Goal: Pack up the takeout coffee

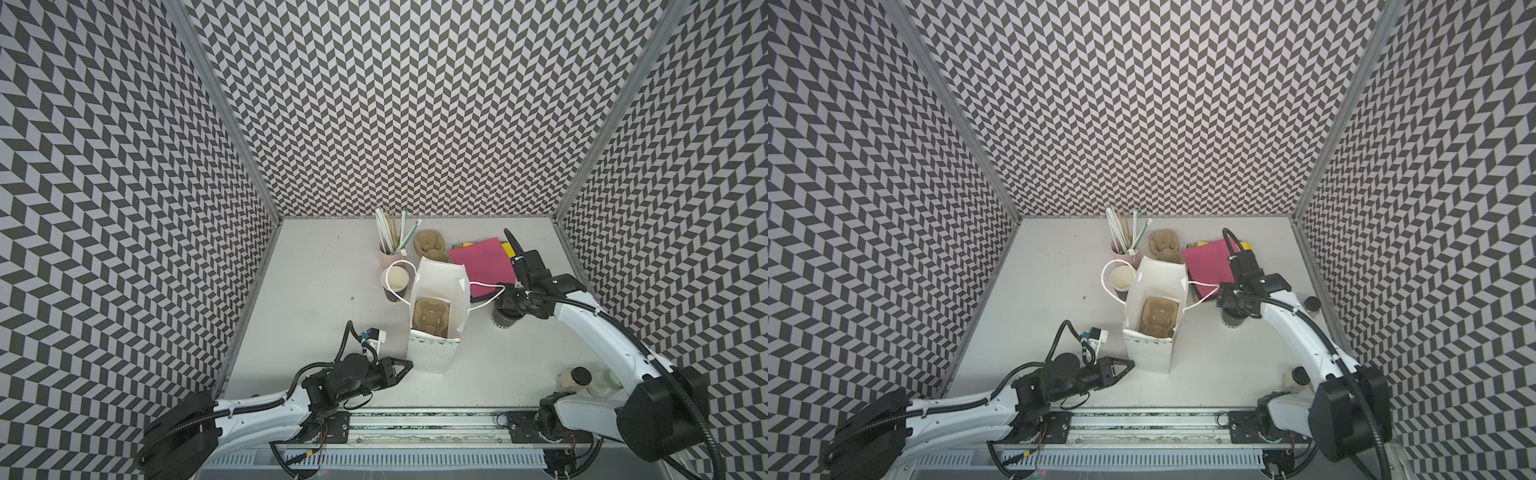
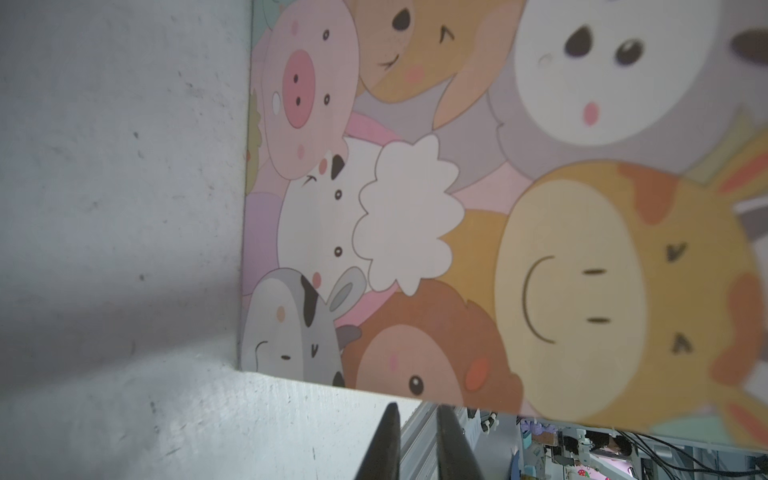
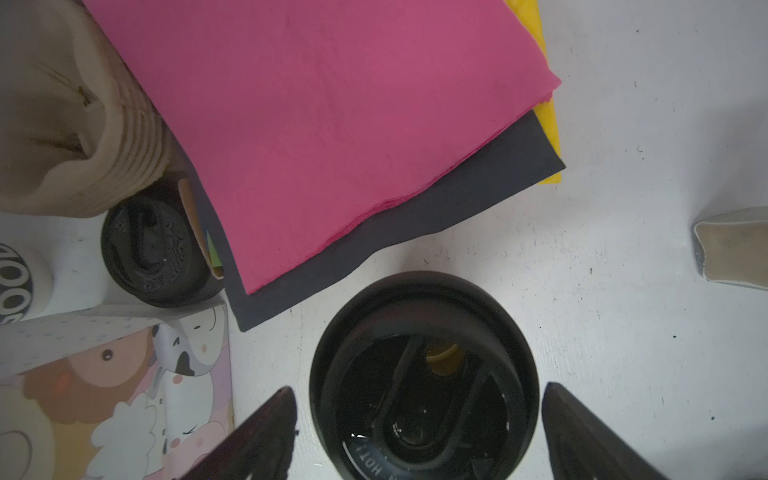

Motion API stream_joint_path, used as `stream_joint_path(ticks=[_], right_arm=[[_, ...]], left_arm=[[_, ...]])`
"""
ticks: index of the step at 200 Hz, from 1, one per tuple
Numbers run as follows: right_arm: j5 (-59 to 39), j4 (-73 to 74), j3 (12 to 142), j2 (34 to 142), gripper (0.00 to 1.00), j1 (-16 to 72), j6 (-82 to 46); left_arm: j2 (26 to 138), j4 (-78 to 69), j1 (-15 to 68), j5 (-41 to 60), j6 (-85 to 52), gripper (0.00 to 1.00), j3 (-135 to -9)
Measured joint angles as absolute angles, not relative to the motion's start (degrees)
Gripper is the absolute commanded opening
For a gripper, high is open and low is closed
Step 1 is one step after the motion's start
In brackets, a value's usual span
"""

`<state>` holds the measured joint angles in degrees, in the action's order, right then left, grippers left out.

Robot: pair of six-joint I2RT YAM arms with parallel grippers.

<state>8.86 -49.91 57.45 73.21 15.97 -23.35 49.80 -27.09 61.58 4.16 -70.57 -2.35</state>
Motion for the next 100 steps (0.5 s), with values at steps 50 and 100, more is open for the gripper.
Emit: stream_joint_path(ticks=[50, 100], right_arm=[[9.7, -50.1, 57.4, 73.2, 0.86, 16.4, -22.9], [9.8, -50.0, 57.3, 72.9, 0.81, 16.6, -22.8]], left_arm=[[54.5, -30.6, 63.1, 3.7, -70.6, 0.18, -4.4], [51.1, -27.4, 63.4, 2.5, -68.5, 0.18, -8.5]])
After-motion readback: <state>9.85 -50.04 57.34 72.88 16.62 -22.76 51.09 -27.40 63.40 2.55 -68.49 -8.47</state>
